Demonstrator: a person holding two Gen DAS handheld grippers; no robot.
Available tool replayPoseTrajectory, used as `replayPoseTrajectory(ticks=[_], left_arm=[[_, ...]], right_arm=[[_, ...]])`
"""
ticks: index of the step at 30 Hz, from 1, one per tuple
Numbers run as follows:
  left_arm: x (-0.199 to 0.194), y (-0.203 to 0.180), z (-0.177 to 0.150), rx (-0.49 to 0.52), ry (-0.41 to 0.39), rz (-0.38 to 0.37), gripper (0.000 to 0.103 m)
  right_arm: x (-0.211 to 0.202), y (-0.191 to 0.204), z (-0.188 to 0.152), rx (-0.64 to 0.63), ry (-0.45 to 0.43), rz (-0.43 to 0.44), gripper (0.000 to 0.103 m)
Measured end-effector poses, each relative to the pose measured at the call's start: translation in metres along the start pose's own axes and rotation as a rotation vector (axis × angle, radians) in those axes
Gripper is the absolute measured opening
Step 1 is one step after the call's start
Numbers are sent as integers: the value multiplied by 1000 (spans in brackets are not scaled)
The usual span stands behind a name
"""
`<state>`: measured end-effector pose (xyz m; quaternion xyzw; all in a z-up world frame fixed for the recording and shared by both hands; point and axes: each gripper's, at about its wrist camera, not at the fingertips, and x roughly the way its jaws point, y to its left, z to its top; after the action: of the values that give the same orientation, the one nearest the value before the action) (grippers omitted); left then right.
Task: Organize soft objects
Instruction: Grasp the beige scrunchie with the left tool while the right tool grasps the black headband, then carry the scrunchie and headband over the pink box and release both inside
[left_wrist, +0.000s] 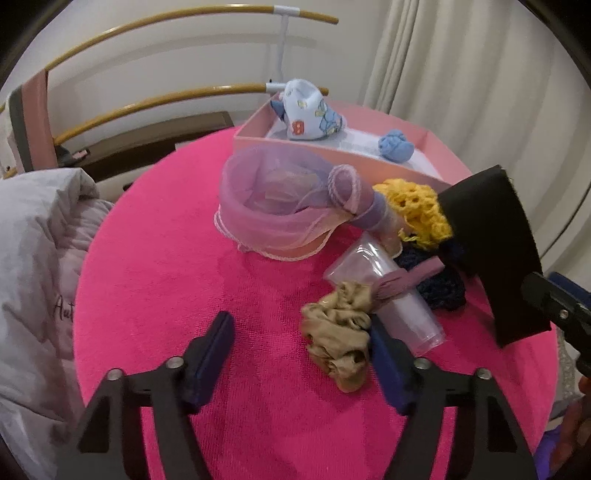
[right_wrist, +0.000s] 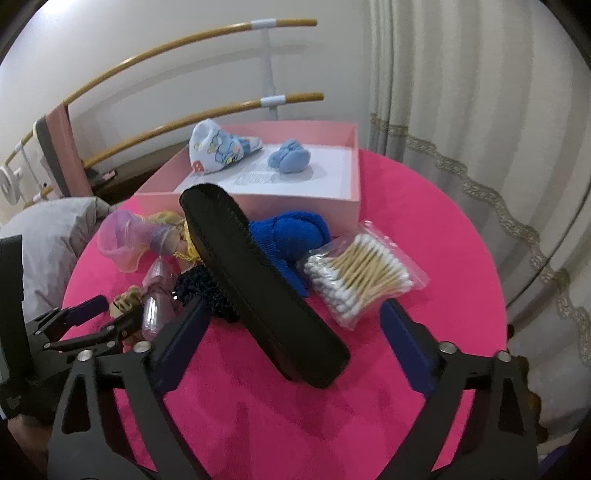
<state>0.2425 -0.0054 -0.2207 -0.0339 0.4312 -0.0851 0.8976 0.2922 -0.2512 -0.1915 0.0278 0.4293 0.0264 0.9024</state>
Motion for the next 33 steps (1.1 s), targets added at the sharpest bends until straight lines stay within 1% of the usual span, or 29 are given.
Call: replayPoseTrajectory(ticks=[1,5,6,7,8,9,11,12,14,16,18,22,25,33], left_arm=[[0,1,1,5,-3,1,63],[3,1,2,22,-3,6,62],[3,0,2,26,-4,9,62],[3,0,2,28,-5,9,61],[3,0,3,30,-6,5,53],[1,0,2,30,-7,6,39],[1,4,3,22,-3,12,28],[0,6,3,16,-1,7,24],[-3,10,3,12,1,2,22],[-5,12,2,8,2,-4,21],[-9,13,0,6,1,-3,20],[-19,11,-3,10,-5,-6,19],[-29,9,-5,15,-17,-3,19],[-63,3,-9,28,-55,1,19]], right_arm=[[3,2,1,-7,6,6,79],[10,11,6,-37,16,26,75],[11,13,6,-44,18,31,69],[12,16,7,-52,22,42,61],[12,17,6,-56,24,46,56],[13,18,5,-59,26,51,46],[12,18,2,-53,30,73,43],[10,17,1,-48,27,76,41],[7,14,-1,-35,22,86,38],[2,12,-2,-28,13,88,30],[-3,10,-2,-17,7,95,25],[-8,8,-5,-5,5,110,18],[-15,9,-7,7,-7,125,14],[-35,15,-7,-2,-45,141,14]])
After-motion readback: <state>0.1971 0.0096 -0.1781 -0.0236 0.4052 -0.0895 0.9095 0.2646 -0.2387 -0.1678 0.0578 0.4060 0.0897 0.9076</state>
